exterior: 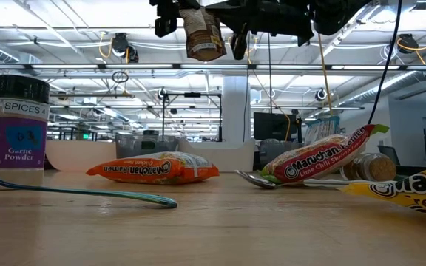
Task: Pick & Place Food Item
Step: Put the orange seasoning pack into the left black bin
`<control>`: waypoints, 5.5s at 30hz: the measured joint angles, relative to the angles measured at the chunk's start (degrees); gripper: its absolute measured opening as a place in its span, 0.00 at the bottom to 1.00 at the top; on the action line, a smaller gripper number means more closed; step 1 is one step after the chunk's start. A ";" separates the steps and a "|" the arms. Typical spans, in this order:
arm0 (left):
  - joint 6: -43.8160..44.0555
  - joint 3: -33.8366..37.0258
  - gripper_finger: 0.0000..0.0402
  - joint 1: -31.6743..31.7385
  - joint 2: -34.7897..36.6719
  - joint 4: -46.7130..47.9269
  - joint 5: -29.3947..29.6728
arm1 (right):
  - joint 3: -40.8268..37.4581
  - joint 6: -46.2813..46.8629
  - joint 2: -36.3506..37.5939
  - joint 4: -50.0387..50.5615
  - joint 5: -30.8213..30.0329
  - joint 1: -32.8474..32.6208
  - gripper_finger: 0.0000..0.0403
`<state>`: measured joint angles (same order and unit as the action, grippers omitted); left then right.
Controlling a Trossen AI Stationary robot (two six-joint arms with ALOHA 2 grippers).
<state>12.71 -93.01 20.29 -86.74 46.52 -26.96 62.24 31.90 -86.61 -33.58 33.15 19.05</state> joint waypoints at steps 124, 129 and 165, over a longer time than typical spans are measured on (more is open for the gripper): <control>6.88 35.36 0.00 24.15 3.45 -19.00 28.71 | 0.02 -8.58 7.43 16.35 -6.38 8.22 0.45; 5.84 35.36 0.00 23.32 3.45 -18.84 30.65 | 0.02 -8.59 7.43 16.35 -6.38 8.22 0.45; 14.63 43.28 0.02 20.94 3.52 -27.77 35.05 | 0.02 -7.11 7.43 16.35 -6.40 7.84 0.45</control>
<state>27.33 -49.74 41.23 -83.22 18.75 8.09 62.26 24.79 -79.18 -17.23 26.75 26.89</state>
